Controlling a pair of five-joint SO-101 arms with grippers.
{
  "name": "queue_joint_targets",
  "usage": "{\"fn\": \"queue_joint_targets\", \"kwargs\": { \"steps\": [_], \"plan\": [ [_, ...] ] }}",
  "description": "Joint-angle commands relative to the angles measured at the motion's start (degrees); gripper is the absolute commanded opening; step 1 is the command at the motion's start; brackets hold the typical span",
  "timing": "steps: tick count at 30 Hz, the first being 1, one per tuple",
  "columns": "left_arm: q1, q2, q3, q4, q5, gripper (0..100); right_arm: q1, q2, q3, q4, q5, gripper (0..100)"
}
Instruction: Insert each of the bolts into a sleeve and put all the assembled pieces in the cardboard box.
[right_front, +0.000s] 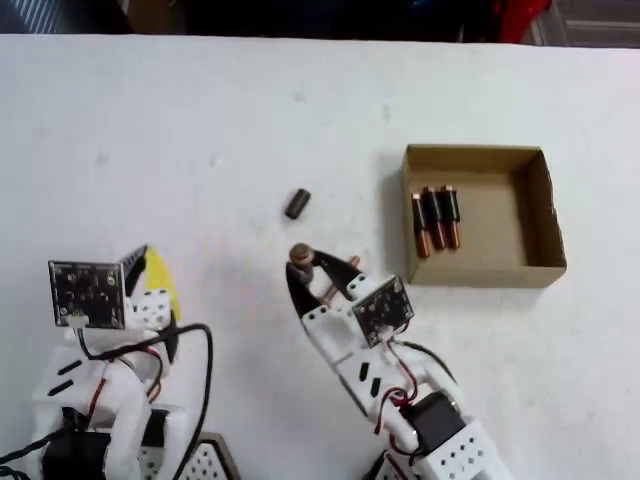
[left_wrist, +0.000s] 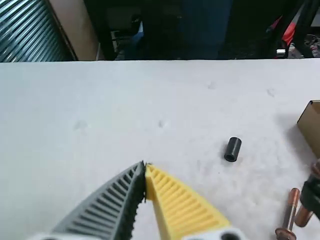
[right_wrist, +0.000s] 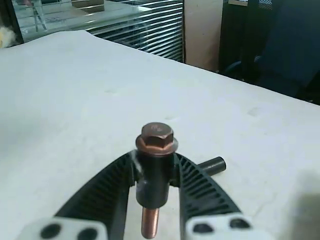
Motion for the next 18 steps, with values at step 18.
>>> {"fn": "queue_joint_targets", "kwargs": {
  "steps": [18],
  "plan": [
    [-1.36,0.31,-2.55,9.58,-2.29,2,2.95,-0.75,0.53,0.13,-0.09,1.7]
  ]
}}
